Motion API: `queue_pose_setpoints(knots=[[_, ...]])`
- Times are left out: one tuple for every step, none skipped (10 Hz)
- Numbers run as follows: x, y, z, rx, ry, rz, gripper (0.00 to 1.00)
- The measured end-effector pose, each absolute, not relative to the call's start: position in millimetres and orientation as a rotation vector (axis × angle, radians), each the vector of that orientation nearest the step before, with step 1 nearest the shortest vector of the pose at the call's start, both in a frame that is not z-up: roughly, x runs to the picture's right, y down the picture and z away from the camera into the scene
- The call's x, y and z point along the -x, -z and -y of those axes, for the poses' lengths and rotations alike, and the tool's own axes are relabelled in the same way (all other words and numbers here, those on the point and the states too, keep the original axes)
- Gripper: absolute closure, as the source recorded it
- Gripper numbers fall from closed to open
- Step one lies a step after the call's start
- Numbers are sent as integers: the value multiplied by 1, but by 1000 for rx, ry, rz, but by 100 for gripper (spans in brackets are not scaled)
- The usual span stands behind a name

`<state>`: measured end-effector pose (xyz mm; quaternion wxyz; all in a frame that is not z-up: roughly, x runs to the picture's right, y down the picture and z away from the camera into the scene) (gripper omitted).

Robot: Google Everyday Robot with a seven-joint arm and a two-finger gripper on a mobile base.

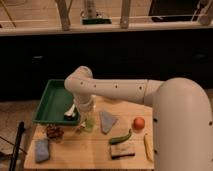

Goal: Place fork in plastic cup

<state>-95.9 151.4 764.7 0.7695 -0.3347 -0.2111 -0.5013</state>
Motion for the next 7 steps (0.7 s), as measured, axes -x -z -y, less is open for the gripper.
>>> queue_pose_setpoints(knots=[[96, -765, -151, 728, 1086, 459, 33], [95, -766, -150, 731, 1085, 460, 23], [96, -766, -150, 734, 1086, 462, 20], [96, -766, -150, 737, 1087, 466, 20], [96, -767, -149, 740, 1088, 469, 20], [96, -767, -149, 743, 1090, 472, 20], [95, -768, -149, 745, 1090, 475, 20]])
